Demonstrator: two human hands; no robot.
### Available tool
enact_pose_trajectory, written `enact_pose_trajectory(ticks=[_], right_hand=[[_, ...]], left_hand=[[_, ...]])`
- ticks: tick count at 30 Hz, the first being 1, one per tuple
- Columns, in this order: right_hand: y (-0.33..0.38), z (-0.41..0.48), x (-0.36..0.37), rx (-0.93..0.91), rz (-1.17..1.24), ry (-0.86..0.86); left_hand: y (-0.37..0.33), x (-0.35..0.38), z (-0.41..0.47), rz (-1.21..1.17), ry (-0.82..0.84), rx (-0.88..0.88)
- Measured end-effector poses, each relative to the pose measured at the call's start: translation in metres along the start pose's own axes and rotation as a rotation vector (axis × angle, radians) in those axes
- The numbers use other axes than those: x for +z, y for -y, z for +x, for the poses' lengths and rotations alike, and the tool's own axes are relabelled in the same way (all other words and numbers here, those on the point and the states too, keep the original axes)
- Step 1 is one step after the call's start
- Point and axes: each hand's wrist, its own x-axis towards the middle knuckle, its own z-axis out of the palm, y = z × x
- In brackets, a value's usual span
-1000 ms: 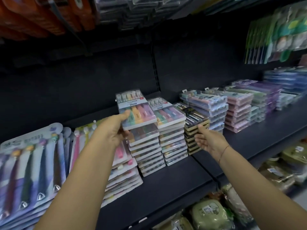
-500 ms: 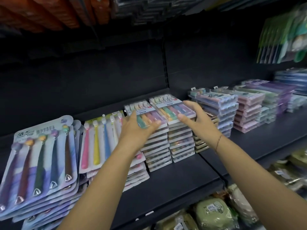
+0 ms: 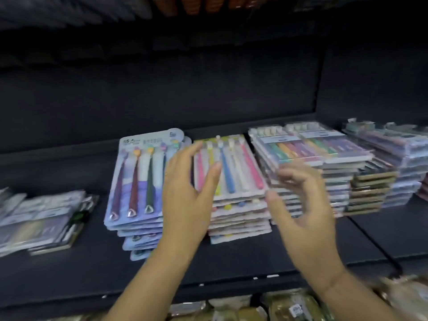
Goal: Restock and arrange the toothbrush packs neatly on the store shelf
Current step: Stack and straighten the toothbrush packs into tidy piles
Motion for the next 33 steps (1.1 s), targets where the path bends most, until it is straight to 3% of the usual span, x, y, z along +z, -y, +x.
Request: enact_pose_trajectory(ticks=[2,5,7,9,14,21,26,33], right_hand=[[0.025,-0.031,0.052,0.031,0.139,0.209],[0.044,-0.073,0.133,0.085,0.240,0.498],[0.048,-0.089,0.189,0.184,0.287,0.682],[0.046,-0.097,0.249,0.349,0.317,0.808],[0.033,-0.081,0.378,0.615,0.269,0.834],[0.006,-0.071,0.490,0.544,-0.026,0.872],[-0.003,-0.075,0.523,0.611,-0.073,0.739],[-0.012,-0.069,0.499,0.702,0.207,0.677]], left_hand=[[0.032,-0.052,-0.006,0.039,-0.172,0.003],[0.096,-0.127,-0.013,0.077,-0.393,-0.209],[0.147,-0.171,-0.018,0.182,-0.461,-0.407],[0.197,-0.209,-0.025,0.355,-0.430,-0.555],[0.279,-0.272,-0.034,0.565,-0.343,-0.789],[0.342,-0.307,-0.037,0.760,-0.115,-0.837],[0.345,-0.313,-0.035,0.685,-0.160,-0.776],[0.321,-0.304,-0.025,0.303,-0.323,-0.909]])
